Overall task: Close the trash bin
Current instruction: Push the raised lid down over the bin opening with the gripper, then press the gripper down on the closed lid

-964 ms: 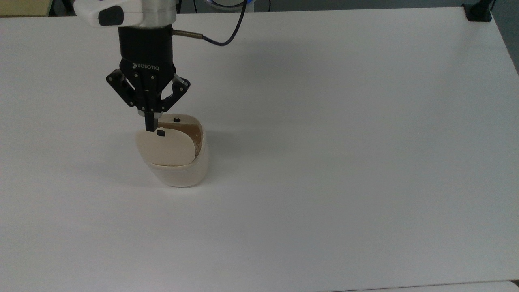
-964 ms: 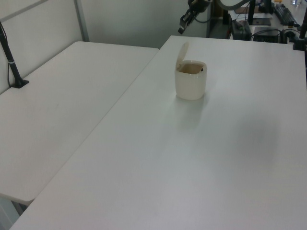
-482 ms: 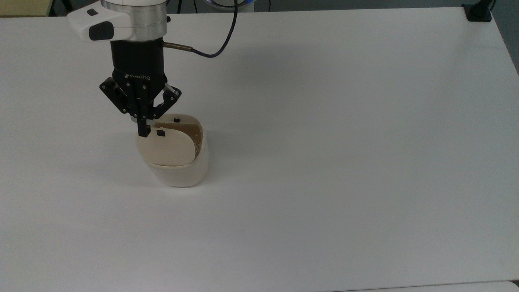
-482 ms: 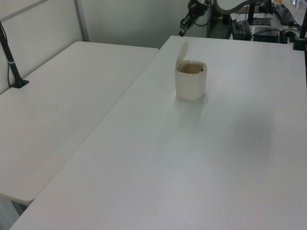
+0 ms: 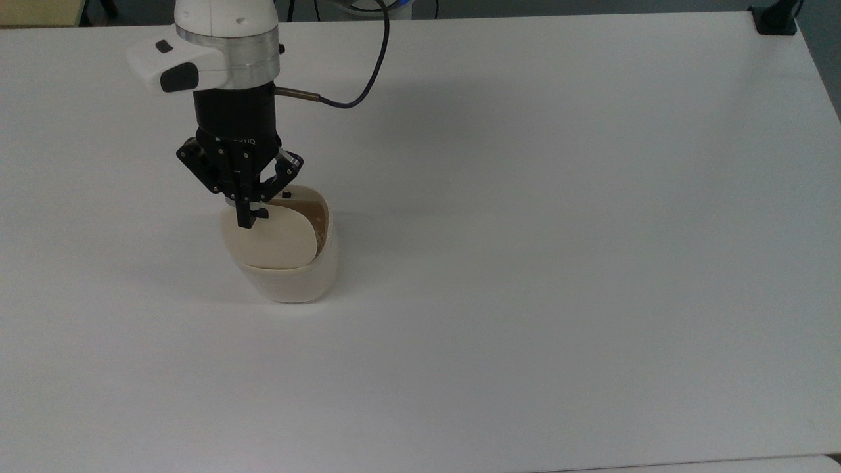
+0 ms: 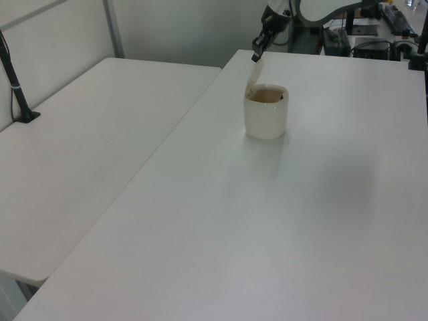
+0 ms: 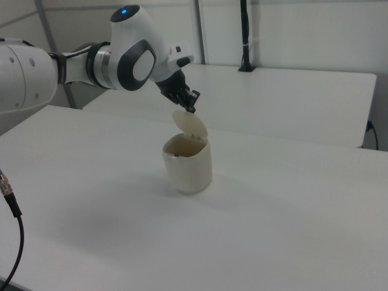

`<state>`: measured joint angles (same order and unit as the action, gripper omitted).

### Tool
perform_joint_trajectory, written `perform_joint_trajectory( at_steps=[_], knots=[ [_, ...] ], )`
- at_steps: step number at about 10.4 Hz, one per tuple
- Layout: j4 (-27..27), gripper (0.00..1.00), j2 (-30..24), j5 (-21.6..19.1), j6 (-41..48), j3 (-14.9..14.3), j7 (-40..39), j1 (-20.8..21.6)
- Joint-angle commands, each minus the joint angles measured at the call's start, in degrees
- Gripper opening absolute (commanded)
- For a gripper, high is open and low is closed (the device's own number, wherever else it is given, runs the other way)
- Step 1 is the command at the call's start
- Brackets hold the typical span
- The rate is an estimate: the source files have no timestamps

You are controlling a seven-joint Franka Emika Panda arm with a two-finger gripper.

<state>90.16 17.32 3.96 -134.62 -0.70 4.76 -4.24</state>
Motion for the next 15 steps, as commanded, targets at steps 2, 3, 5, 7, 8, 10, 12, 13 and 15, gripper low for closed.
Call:
perform_joint_trajectory(
  at_steps=[2,3,5,7,8,10,12,13,15],
  knots=[
    [0.28,0.02,-0.62,1.40,9.61,-0.09,-2.54,0.37],
    [0.20,0.02,-0.62,1.40,13.56,0.00,-5.08,0.46],
    [0.98,0.02,-0.10,1.31,16.23,0.26,-6.17,0.55],
    [2.04,0.02,0.87,1.31,16.32,0.26,-6.08,0.55],
    [2.04,0.02,1.40,1.31,16.23,0.35,-6.08,0.55],
    [2.04,0.02,2.36,1.31,16.14,0.35,-6.16,0.55],
    [1.78,0.02,2.46,1.22,16.32,0.35,-6.16,0.55],
    [1.69,0.02,2.37,1.22,16.32,0.35,-6.25,0.55],
    [2.13,0.02,2.98,1.22,16.23,0.35,-6.25,0.63]
  ],
)
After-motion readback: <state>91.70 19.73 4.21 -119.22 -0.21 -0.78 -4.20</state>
